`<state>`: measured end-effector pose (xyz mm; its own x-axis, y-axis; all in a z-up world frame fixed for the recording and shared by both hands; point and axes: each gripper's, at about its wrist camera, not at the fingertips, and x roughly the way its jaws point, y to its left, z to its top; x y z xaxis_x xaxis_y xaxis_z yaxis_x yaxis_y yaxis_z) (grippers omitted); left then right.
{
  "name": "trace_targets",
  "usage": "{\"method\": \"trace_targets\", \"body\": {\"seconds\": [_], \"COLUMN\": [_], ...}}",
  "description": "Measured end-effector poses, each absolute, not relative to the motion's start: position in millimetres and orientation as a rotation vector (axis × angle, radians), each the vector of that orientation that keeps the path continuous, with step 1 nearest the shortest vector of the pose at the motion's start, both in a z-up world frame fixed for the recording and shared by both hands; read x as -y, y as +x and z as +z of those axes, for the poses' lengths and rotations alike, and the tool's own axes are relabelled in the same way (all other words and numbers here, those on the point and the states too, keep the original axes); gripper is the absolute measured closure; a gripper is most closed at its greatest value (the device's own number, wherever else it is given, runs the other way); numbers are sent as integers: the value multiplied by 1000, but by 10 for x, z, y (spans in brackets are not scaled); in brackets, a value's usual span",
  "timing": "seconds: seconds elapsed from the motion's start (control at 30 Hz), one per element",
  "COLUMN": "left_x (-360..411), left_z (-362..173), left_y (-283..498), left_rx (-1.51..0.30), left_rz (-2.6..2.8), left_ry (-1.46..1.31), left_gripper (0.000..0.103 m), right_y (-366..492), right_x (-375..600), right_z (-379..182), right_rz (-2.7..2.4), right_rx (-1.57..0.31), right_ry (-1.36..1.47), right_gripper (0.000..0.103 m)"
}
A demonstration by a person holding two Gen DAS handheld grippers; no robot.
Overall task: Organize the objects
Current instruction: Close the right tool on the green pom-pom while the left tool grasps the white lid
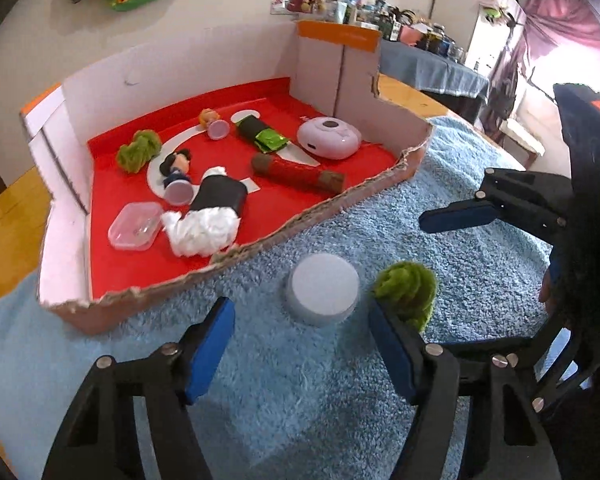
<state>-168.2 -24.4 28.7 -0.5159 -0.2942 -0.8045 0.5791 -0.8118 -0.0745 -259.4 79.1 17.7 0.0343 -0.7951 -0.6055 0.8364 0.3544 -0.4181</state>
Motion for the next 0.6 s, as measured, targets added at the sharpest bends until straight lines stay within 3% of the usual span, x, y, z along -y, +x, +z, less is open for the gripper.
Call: {"method": "trace_targets", "body": {"seconds": [0.07,0.13,0.23,0.33,0.5,0.6], "left_x": [242,236,225,220,240,255], "left_z": [288,290,271,266,267,279], "left_y": [-1713,-1741,-1797,-1818,-1791,-1759], "left_rx": [-454,-446,-421,-399,-412,-444], "left_rz": [-2337,-2355,-2365,-2363,-2368,-2373], "left_ry": [1146,1152,1179,1185,1167,1147], "left_gripper": [31,31,41,44,61,61], "right_y": [-2574,-2559,-2561,-2568,-2595,-2607], "right_x": [-772,-758,-747,-759,-776,-791], "right_z": [161,150,138,138,163,189], "right_rz": [-1250,-1253,-1255,-1257,-1281,-1324], "right_rx": [-896,-902,-908,-896,-858,-827], "right_ry": [54,48,57,69,96,116], "right_gripper": [28,42,51,62,67,67]}}
